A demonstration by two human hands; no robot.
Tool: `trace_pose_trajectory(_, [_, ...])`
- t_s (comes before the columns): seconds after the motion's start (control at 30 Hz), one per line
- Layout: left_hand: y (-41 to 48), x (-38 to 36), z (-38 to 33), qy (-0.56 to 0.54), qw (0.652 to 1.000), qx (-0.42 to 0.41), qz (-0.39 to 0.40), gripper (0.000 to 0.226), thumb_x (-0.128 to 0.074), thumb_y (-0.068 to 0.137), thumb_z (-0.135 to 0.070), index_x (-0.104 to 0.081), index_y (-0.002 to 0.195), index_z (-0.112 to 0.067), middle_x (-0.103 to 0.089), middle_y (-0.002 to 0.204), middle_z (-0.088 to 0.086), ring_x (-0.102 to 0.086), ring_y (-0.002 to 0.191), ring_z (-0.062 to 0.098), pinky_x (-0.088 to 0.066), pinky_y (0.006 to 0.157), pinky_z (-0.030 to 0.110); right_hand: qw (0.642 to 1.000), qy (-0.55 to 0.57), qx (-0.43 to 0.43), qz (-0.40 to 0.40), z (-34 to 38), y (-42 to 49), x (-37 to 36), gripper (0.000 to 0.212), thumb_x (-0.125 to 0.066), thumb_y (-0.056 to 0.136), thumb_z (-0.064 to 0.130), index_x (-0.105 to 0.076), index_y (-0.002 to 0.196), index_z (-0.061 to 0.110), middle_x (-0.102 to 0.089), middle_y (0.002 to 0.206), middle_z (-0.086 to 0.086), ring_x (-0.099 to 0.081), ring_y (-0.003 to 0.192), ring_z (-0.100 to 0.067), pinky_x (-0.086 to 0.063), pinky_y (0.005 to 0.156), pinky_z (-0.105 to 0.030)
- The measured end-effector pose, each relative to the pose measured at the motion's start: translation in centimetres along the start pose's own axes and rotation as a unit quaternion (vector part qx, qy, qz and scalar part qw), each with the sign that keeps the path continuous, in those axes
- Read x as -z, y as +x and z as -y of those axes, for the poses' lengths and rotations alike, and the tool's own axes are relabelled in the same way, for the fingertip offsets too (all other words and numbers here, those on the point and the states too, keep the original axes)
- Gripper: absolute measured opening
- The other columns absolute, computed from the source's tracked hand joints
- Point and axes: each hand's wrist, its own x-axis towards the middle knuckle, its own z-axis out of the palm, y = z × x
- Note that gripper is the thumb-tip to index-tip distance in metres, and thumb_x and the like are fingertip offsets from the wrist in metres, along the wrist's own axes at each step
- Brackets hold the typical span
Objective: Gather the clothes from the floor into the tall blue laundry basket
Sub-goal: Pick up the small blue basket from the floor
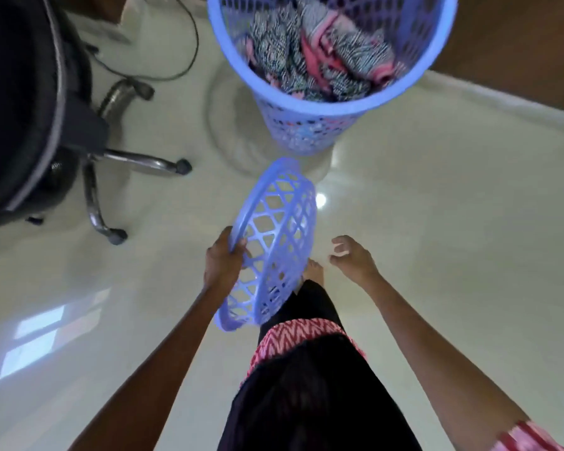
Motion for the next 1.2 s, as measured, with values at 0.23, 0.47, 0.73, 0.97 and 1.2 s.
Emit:
trace_pose_trajectory(0.23, [-4.3, 1.6, -10.3, -0.141, 0.982, -0.088, 0.087, 0.007, -0.050, 0.096, -0.016, -0.055, 0.094, -0.012, -0.051, 0.069, 0.013, -0.057, 0.049, 0.011, -0.057, 0.048, 0.034, 0.985, 0.078, 0.023, -0.152, -0.4, -10.4, 5.2, 0.058, -0.054, 0.084, 0.043, -0.047, 0.129, 0.007, -0.054, 0.126, -0.020, -0.056, 0.113, -0.033, -0.042, 0.095, -0.037])
trace_pose_trajectory(0.47, [-2.7, 6.0, -18.7, -0.239, 0.961, -0.097, 0.101, 0.013, -0.047, 0.096, -0.013, -0.056, 0.104, -0.006, -0.052, 0.063, 0.009, -0.055, 0.044, 0.017, -0.051, 0.039, 0.025, 0.967, 0.057, 0.109, -0.225, 2.9, -14.9, 12.3, 0.053, -0.063, 0.088, 0.027, -0.044, 0.134, 0.009, -0.048, 0.136, -0.010, -0.043, 0.129, -0.024, -0.023, 0.108, -0.031])
trace_pose_trajectory(0.73, [0.8, 11.1, -25.3, -0.215, 0.967, -0.134, 0.014, 0.044, -0.054, 0.091, -0.019, -0.043, 0.132, -0.007, -0.054, 0.120, 0.026, -0.057, 0.095, 0.031, -0.043, 0.091, 0.047, 0.936, 0.052, 0.167, -0.306, 13.0, -16.0, 17.9, 0.048, -0.064, 0.085, 0.023, -0.027, 0.055, 0.022, -0.028, 0.056, 0.001, -0.031, 0.053, -0.014, -0.023, 0.057, -0.024])
trace_pose_trajectory(0.97, [0.3, 9.8, -29.0, 0.013, 0.967, -0.193, -0.168, 0.048, -0.050, 0.091, -0.025, -0.038, 0.136, -0.015, -0.021, 0.144, 0.017, -0.027, 0.129, 0.039, -0.032, 0.102, 0.052, 0.952, 0.066, 0.125, -0.273, 20.8, -13.9, 20.4, 0.049, -0.064, 0.081, 0.026, -0.030, 0.048, 0.014, -0.031, 0.049, -0.003, -0.031, 0.047, -0.017, -0.019, 0.049, -0.029])
trace_pose_trajectory(1.2, [8.1, 8.2, -33.6, 0.075, 0.990, -0.103, -0.064, 0.055, -0.049, 0.093, -0.031, -0.029, 0.144, -0.023, -0.008, 0.148, 0.013, -0.018, 0.132, 0.038, -0.032, 0.105, 0.051, 0.972, 0.128, 0.099, -0.171, 28.6, -6.3, 24.2, 0.042, -0.060, 0.086, 0.011, -0.032, 0.054, 0.014, -0.027, 0.058, -0.007, -0.029, 0.055, -0.022, -0.028, 0.065, -0.037])
